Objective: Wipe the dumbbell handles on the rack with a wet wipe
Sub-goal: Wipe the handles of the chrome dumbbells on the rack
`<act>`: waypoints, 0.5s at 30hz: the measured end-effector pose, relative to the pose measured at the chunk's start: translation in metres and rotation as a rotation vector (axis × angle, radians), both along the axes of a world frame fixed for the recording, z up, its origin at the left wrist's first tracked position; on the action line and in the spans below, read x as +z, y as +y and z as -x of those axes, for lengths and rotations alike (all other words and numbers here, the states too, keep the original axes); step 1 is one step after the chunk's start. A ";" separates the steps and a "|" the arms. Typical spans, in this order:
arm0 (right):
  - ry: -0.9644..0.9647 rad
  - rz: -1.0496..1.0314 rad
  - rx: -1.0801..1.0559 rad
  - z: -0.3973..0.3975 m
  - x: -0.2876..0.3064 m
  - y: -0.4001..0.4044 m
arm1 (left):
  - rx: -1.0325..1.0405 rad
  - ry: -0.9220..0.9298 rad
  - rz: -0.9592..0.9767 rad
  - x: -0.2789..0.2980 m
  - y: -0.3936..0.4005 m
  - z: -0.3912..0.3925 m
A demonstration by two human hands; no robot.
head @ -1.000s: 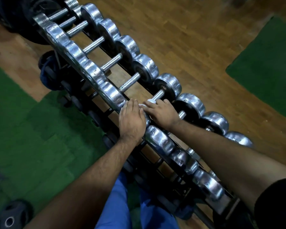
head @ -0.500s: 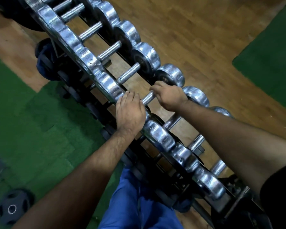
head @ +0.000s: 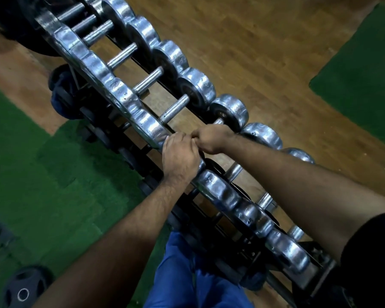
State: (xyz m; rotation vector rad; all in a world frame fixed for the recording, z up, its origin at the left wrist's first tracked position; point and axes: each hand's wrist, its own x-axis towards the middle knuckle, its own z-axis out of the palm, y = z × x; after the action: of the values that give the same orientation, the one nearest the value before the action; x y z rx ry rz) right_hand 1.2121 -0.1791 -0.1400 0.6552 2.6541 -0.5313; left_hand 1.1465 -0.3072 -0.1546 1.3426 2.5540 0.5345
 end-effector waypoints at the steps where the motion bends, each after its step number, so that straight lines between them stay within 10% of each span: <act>1: -0.025 -0.033 -0.049 -0.001 0.003 0.011 | 0.003 -0.006 -0.030 -0.002 -0.002 -0.001; 15: 0.258 -0.009 -0.329 -0.031 -0.021 -0.012 | 0.014 0.043 -0.081 -0.006 -0.004 -0.006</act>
State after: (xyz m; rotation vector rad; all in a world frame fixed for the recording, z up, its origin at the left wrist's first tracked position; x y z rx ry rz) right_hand 1.2434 -0.1909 -0.1614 1.1040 2.7996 -0.7375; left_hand 1.1526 -0.3109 -0.1608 1.3787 2.6037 0.6241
